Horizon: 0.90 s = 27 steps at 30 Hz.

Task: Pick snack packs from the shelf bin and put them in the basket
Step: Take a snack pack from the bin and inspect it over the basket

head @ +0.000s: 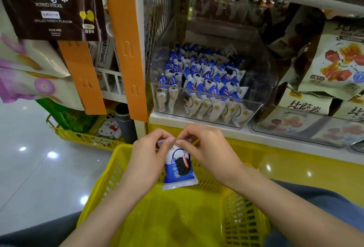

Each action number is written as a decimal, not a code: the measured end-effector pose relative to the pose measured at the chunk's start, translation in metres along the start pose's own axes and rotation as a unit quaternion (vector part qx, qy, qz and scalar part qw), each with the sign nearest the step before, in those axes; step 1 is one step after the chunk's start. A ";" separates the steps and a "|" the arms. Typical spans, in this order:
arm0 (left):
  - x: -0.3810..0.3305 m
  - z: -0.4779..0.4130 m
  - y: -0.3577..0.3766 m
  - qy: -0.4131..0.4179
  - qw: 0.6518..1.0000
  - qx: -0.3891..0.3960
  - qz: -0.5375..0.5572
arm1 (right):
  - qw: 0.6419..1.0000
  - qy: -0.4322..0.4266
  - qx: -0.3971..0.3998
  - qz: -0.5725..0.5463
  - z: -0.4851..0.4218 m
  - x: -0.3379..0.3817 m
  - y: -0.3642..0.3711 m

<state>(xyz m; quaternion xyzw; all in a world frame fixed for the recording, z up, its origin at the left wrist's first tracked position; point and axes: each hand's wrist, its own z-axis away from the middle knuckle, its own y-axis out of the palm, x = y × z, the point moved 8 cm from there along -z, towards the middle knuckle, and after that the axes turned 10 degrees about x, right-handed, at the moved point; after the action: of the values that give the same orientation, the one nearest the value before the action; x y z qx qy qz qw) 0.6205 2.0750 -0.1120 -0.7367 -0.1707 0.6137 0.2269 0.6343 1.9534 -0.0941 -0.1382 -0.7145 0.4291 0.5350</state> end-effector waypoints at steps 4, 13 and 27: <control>0.005 -0.002 0.000 -0.020 0.999 -0.012 0.044 | 0.999 -0.013 -0.038 0.015 0.002 0.002 -0.011; 0.027 0.001 0.014 -0.208 0.916 0.045 0.340 | 0.985 -0.124 -0.115 -0.024 0.008 0.019 -0.028; 0.010 -0.002 0.005 -0.086 0.935 0.024 0.343 | 0.918 0.112 0.045 -0.378 -0.002 -0.012 0.013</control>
<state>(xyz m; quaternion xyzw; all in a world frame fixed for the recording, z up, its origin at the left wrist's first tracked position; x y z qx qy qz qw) 0.6242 2.0754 -0.1225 -0.6892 0.0882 0.7192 0.0042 0.6376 1.9541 -0.1120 0.1197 -0.6286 0.2082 0.7398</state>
